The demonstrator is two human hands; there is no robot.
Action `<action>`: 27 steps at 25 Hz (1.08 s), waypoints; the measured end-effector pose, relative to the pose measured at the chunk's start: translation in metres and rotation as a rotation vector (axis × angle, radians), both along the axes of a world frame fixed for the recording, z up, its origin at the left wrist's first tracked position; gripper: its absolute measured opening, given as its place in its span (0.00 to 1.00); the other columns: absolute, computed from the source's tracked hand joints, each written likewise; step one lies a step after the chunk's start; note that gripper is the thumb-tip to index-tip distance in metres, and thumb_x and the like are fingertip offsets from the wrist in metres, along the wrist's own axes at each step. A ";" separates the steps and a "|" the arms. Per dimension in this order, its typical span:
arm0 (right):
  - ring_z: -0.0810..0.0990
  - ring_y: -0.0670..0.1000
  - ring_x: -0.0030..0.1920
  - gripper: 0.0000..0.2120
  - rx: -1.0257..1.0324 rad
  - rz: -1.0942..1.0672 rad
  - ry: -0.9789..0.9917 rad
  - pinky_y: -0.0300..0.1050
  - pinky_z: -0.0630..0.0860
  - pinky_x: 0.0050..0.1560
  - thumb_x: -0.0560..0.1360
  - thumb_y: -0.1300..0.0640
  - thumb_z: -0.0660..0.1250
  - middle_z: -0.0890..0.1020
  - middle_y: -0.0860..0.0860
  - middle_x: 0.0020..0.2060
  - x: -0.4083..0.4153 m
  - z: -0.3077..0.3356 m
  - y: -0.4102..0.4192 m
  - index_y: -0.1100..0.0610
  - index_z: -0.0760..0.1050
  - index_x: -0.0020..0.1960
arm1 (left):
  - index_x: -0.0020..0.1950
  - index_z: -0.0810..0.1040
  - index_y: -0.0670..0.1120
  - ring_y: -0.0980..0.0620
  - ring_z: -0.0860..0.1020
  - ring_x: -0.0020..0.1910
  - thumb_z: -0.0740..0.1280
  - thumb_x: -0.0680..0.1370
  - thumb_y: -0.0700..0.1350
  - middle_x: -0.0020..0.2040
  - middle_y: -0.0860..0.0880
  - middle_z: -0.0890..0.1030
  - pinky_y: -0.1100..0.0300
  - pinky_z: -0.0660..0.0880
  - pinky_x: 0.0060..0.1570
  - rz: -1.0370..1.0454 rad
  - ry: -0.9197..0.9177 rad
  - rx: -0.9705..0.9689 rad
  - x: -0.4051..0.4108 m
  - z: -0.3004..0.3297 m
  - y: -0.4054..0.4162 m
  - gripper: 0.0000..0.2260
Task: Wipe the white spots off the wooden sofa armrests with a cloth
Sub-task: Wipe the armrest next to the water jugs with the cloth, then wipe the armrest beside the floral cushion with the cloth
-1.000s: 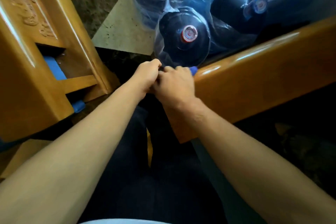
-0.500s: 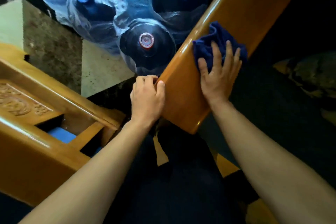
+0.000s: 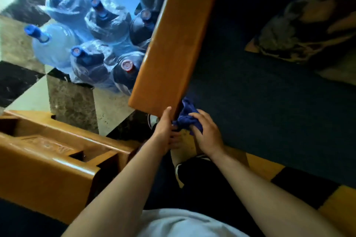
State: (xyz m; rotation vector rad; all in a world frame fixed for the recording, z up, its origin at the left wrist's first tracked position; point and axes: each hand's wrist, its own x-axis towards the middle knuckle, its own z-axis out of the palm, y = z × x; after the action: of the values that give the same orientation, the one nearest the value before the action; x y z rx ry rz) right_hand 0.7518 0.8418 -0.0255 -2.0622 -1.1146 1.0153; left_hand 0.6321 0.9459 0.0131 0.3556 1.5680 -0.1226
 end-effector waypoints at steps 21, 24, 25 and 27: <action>0.83 0.53 0.59 0.23 0.520 -1.724 0.542 0.50 0.82 0.59 0.74 0.62 0.76 0.81 0.56 0.61 0.260 0.176 -0.440 0.57 0.74 0.67 | 0.66 0.79 0.42 0.37 0.83 0.58 0.70 0.78 0.38 0.61 0.37 0.83 0.43 0.81 0.47 -1.296 -0.750 -0.060 0.445 0.132 -0.402 0.16; 0.83 0.53 0.55 0.17 0.382 -1.828 0.394 0.47 0.82 0.56 0.74 0.65 0.76 0.83 0.57 0.57 0.301 0.176 -0.489 0.55 0.77 0.59 | 0.68 0.76 0.42 0.36 0.81 0.59 0.71 0.77 0.34 0.62 0.38 0.82 0.32 0.78 0.57 -1.419 -0.739 0.022 0.488 0.136 -0.451 0.20; 0.83 0.51 0.53 0.15 0.360 -1.873 0.376 0.44 0.81 0.53 0.74 0.66 0.76 0.83 0.56 0.55 0.312 0.177 -0.499 0.53 0.77 0.56 | 0.69 0.75 0.42 0.35 0.81 0.59 0.71 0.76 0.32 0.62 0.37 0.82 0.31 0.76 0.59 -1.429 -0.715 0.033 0.498 0.137 -0.464 0.21; 0.83 0.51 0.50 0.15 0.362 -1.922 0.349 0.42 0.80 0.50 0.74 0.67 0.75 0.84 0.56 0.53 0.336 0.180 -0.524 0.50 0.77 0.52 | 0.71 0.74 0.41 0.34 0.80 0.60 0.71 0.76 0.32 0.64 0.36 0.80 0.32 0.76 0.60 -1.450 -0.678 0.019 0.529 0.130 -0.491 0.23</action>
State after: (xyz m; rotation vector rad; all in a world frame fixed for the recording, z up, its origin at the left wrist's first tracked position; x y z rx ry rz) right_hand 1.0882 0.3178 0.1548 -1.5024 0.8711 0.0525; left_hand 1.1608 0.4554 0.1433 1.3354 0.3972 -0.9821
